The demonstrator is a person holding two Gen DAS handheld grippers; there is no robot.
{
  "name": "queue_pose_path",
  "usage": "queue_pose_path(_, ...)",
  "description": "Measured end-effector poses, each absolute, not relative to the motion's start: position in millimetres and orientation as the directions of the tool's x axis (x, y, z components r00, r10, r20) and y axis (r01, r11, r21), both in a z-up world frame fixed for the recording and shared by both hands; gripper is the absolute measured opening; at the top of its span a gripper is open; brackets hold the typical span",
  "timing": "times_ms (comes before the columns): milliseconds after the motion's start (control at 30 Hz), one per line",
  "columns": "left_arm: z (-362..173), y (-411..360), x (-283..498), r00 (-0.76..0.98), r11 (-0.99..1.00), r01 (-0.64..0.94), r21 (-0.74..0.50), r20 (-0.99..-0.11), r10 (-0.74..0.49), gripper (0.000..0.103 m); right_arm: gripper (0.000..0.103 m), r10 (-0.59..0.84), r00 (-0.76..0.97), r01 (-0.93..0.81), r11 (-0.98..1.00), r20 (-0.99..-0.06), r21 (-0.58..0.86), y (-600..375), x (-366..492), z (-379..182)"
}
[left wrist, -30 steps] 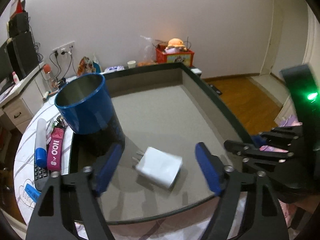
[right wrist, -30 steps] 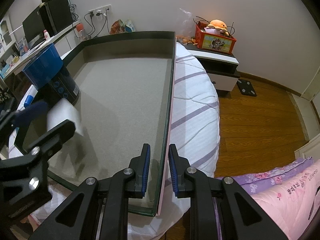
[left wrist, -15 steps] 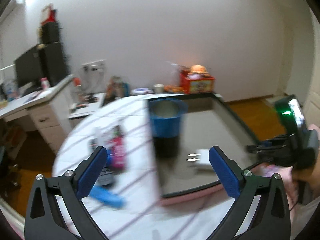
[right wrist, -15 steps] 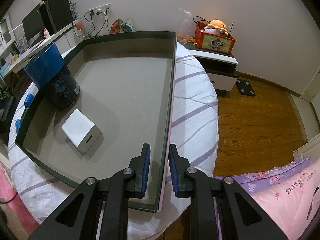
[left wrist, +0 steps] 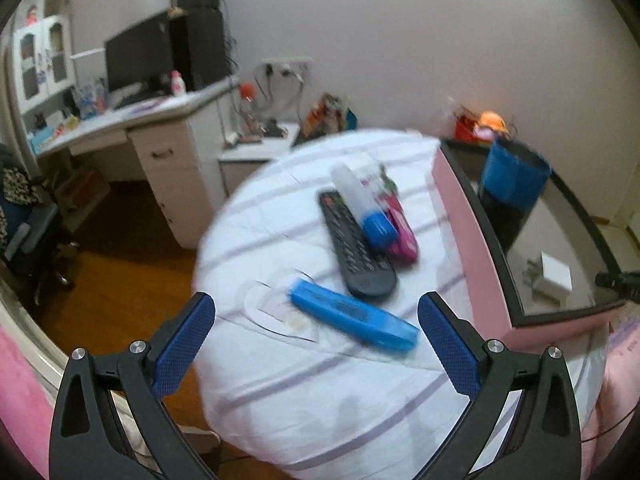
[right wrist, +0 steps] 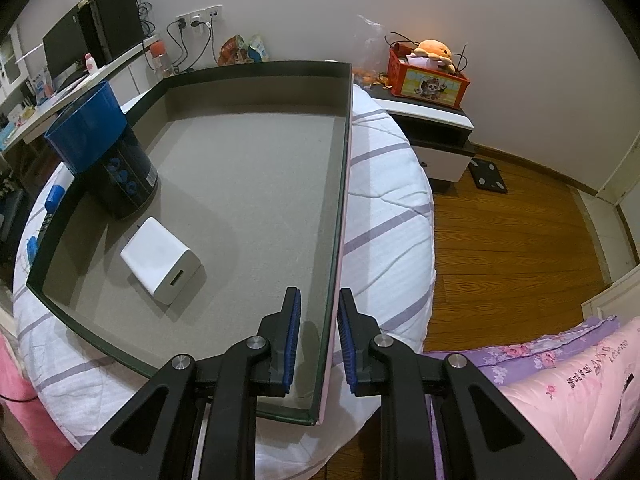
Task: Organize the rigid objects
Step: 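Move the left tool to the blue highlighter and grasp it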
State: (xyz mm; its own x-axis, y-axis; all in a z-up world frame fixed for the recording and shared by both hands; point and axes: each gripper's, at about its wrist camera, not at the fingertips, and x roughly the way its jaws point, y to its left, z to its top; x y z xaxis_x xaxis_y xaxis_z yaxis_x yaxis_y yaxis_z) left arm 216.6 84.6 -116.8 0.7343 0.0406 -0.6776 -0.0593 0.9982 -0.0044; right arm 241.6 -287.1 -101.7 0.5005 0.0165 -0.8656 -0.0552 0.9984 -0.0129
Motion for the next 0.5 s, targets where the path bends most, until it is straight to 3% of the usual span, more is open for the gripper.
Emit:
queue_pose_path(367, -163, 58, 251, 0.643, 0.998, -0.054, -0.039, -0.766, 0.005, 0.101, 0.02, 0.011, 0.497, -0.055, 0.998, -0.868, -0.018, -284, 242, -100)
queue_pose_path(500, -171, 71, 252, 0.632, 0.997, -0.061, -0.042, -0.775, 0.007, 0.091, 0.02, 0.01, 0.497, -0.055, 0.998, -0.868, -0.02, -284, 242, -100)
